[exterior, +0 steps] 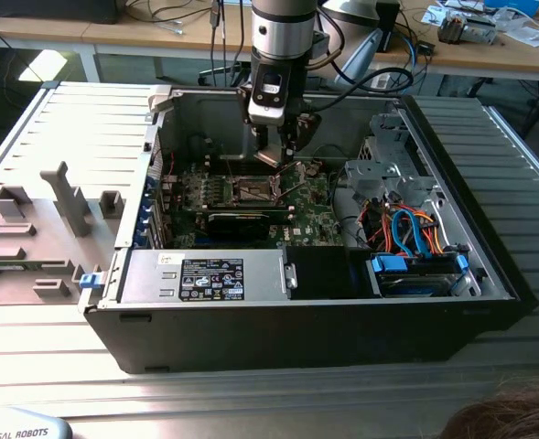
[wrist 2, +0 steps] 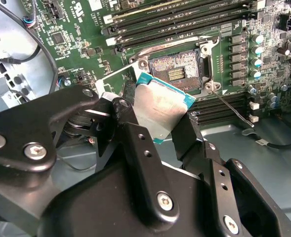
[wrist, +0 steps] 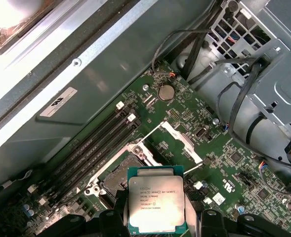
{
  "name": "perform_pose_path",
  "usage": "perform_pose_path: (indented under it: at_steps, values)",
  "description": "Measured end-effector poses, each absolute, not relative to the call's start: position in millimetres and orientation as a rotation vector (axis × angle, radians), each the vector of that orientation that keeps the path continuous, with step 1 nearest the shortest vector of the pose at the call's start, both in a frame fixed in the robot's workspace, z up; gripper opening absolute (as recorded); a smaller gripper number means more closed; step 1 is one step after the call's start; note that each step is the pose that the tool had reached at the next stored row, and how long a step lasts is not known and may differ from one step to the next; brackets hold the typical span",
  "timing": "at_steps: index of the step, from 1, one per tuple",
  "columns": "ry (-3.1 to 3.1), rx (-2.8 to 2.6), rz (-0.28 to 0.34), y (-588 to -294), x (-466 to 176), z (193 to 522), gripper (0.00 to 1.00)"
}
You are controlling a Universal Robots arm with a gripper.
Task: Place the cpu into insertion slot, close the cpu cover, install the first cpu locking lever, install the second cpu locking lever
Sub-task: 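Place the cpu into insertion slot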
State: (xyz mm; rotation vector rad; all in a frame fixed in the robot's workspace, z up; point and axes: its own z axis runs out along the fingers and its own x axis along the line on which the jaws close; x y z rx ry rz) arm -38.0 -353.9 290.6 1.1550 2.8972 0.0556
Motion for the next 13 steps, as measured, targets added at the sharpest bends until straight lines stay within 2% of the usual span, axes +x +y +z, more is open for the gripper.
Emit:
perform_pose_path:
  at_steps: [13]
  values:
    - [2.883,1.188,0.055,-353.9,-38.0,290.6,0.54]
